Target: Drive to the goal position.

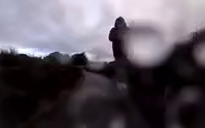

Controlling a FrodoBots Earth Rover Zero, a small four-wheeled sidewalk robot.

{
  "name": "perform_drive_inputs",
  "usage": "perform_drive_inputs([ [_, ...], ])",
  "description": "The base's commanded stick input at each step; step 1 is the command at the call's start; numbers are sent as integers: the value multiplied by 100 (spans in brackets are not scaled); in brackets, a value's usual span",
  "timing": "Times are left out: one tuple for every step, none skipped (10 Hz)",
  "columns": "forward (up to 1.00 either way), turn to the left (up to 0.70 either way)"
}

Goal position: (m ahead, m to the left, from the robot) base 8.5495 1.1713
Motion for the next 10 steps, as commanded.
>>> perform_drive_inputs([
  [70,4],
  [70,8],
  [70,11],
  [70,14],
  [70,14],
  [70,14],
  [70,14],
  [70,14],
  [70,14],
  [70,14],
])
